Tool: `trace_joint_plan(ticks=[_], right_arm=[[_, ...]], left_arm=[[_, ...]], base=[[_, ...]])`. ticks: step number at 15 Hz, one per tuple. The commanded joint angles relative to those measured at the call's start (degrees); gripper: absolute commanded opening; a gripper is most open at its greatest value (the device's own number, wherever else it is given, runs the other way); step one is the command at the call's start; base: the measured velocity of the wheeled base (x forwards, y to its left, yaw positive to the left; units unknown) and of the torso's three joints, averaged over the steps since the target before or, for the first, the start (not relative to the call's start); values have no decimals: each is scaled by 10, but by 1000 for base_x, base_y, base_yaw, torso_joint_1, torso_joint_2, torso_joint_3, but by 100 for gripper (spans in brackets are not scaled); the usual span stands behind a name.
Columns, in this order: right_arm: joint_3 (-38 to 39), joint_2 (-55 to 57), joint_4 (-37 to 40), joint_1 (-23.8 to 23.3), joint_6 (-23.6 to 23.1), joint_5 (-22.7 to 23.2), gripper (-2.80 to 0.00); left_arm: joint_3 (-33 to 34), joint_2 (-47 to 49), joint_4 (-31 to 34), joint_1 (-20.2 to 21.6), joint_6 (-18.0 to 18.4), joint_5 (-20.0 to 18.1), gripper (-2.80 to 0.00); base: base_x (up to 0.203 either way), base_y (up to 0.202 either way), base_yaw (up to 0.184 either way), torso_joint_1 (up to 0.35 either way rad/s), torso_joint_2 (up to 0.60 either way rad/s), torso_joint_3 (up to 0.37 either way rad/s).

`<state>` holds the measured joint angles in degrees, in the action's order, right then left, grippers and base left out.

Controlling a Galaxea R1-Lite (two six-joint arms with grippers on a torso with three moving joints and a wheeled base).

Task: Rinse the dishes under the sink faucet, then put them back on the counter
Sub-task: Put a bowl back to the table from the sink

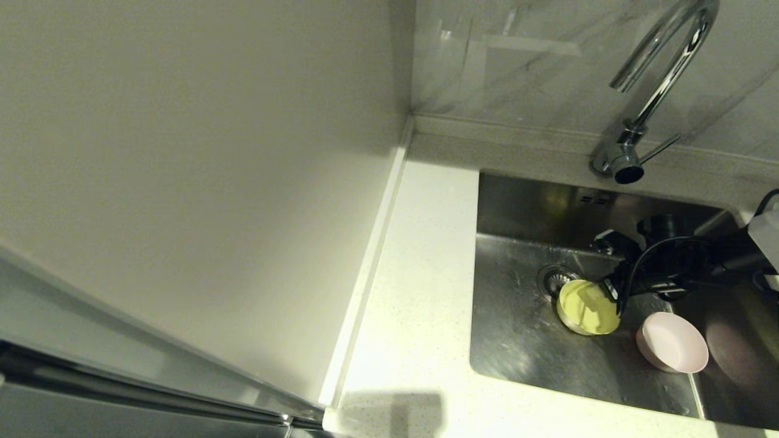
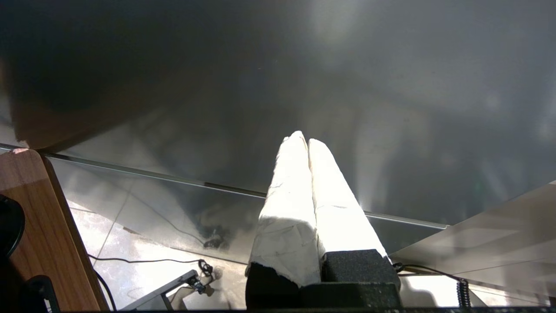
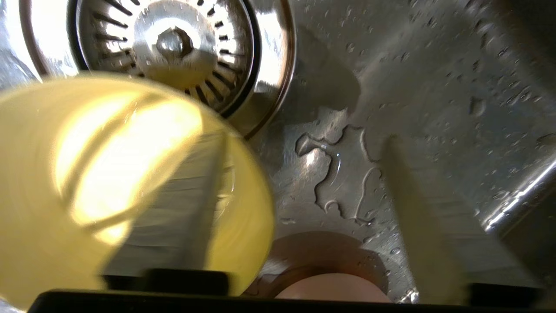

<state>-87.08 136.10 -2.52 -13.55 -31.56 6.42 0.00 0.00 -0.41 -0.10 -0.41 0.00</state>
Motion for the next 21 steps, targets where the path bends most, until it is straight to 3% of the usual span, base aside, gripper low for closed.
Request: trace_joint_plan(ticks=[1,13,21], right_arm=[[1,6,0,-1,-3,1,-280],[3,-11,-3,-22,-2,4,-280],[142,-227,1,-71,2,3,-280]], left_arm=[[2,0,0,0,0,0,-280],[2,0,0,0,0,0,-280],[2,0,0,0,0,0,-280]], base=[[0,0,0,0,0,0],[0,0,0,0,0,0],[0,0,0,0,0,0]])
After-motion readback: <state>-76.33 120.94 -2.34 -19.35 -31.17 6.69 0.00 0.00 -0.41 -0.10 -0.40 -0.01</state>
